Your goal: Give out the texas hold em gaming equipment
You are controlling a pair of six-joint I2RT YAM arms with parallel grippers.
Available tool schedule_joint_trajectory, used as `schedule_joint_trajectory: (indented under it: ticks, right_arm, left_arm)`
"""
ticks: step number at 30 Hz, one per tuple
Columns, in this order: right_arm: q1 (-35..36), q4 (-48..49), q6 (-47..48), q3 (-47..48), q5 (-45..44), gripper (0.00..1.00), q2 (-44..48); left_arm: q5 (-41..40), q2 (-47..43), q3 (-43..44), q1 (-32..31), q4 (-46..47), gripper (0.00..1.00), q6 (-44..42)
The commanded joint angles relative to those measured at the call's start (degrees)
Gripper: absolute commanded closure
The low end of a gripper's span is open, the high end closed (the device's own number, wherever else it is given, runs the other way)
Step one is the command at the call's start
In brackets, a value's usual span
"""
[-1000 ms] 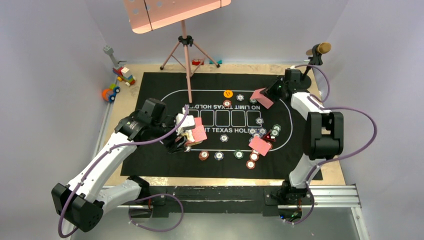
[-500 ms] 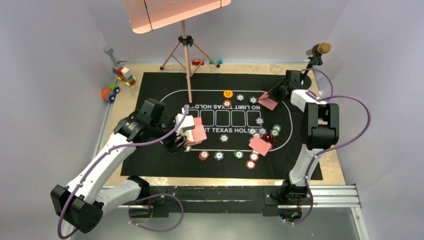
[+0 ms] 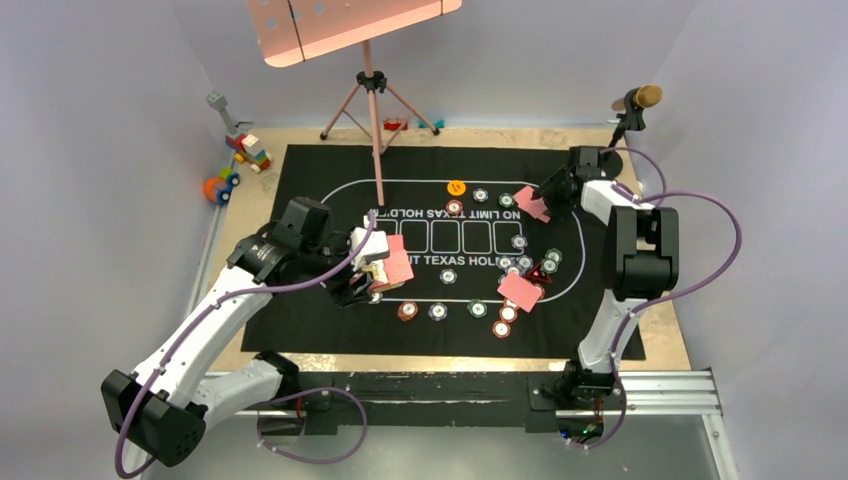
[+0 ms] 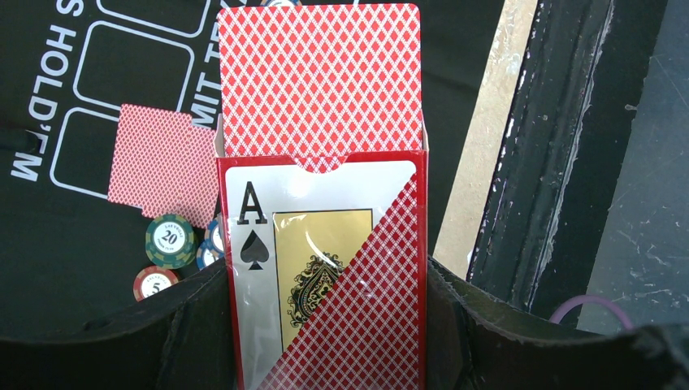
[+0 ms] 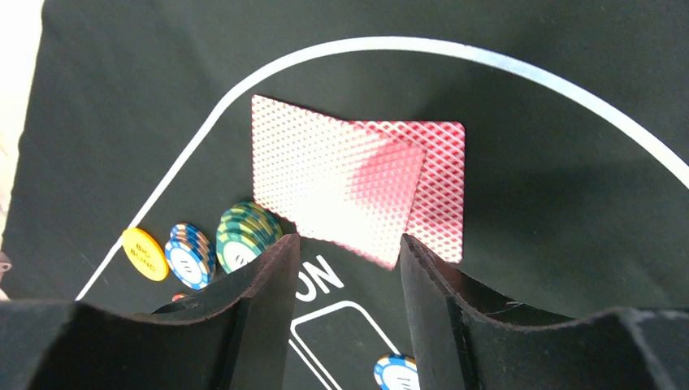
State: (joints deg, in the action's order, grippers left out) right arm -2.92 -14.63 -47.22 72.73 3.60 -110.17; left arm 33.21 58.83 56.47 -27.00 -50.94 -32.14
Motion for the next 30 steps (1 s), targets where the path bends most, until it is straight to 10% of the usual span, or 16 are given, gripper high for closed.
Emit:
schedule_joint_trajectory:
  ticks: [1,12,22,30]
  right_arm:
    - [0.03,-4.74,1.45,0.82,-2.78,0.46,5.21]
    - [2.31,-2.86,3.91,-7.44,6.76,0.35,23.52]
    - [29.65,-1.77,9.38,-7.61,23.76,0.15,27.91]
    - [37.52,13.42,0.53,-13.28,36.85,0.09,29.67]
  left_arm:
    - [2.11,-1.67,0.67,0.12,1.60,0.90,-0.12]
    - [2.20,-1.31,0.53,0.12,1.95,0.90,0.06]
    - [1.76,-0.33,1.16,0.11,2.66,0.90,0.59]
    - [-1.45,-0.34,0.57,0.11,4.49,0.90,1.03]
